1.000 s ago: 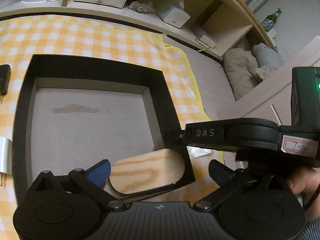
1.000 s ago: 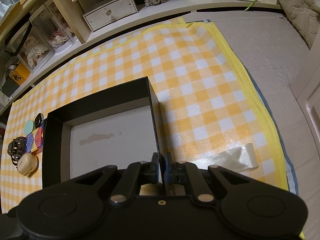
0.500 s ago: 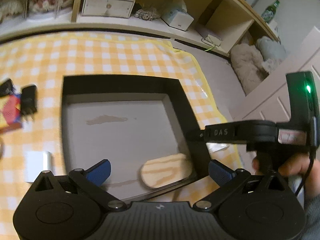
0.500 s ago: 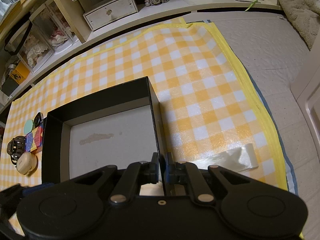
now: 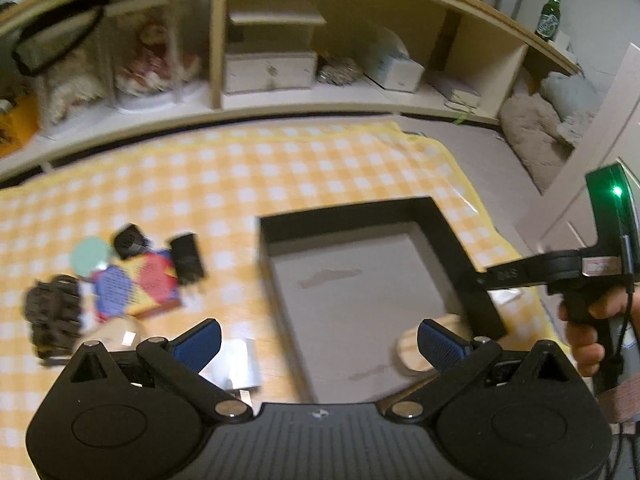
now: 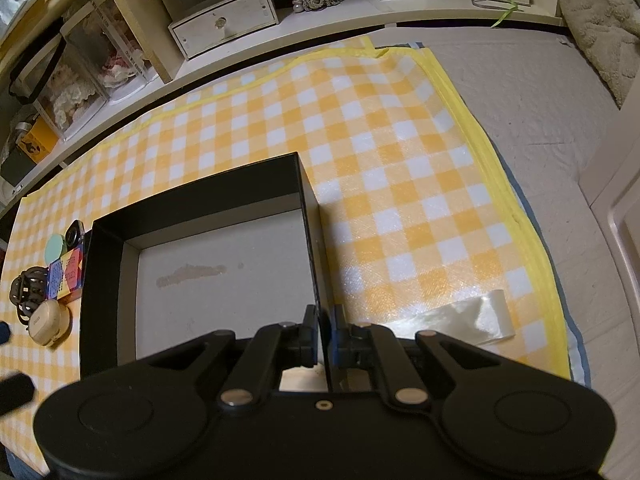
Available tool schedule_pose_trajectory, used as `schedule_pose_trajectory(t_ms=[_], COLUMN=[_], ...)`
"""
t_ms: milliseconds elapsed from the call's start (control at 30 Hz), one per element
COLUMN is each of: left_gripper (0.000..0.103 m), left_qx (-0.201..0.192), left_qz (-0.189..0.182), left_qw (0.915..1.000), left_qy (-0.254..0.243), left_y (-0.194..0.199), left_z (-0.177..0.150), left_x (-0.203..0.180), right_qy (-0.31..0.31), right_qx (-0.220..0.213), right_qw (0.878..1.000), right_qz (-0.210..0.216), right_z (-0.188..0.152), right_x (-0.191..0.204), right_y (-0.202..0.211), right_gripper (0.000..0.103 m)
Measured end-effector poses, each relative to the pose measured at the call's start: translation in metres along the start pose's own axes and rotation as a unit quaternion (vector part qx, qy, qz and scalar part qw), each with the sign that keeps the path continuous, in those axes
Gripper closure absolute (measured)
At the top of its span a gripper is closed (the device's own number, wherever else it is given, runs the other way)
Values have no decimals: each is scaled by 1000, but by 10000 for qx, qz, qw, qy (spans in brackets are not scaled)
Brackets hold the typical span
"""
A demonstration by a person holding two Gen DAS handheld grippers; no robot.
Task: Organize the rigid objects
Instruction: 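Move the left tool to the beige KINYO case and grasp it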
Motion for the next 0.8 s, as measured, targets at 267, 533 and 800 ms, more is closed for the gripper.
schedule_pose_trajectory(t_ms=[267, 533, 800], left_gripper=[0, 0, 0], left_qx=[-110, 169, 652], left_qz=[547, 1128, 1303], left_qw=[9983, 9892, 9736], left_qy=[137, 924, 1758], left_y=[7, -18, -49], left_z=[5, 2, -11], left_x=[54, 108, 142], right_qy=[6, 8, 6], right_qx=[1, 7, 7], right_qw=[10000, 10000, 10000], right_qz=[-5, -7, -11], right_z=[0, 0, 0], right_x=[1, 1, 0], right_y=[0, 0, 0], right_gripper=[97, 97, 97])
Point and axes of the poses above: each gripper's, at about its wrist camera, not at the fingertips, and y roughly against the way its jaws point, x to its left, z to its top, the point moved 5 cm from there along -y, roughly the way its jaws point, and after that the axes turned 11 degrees about z, right-handed, at the moved point
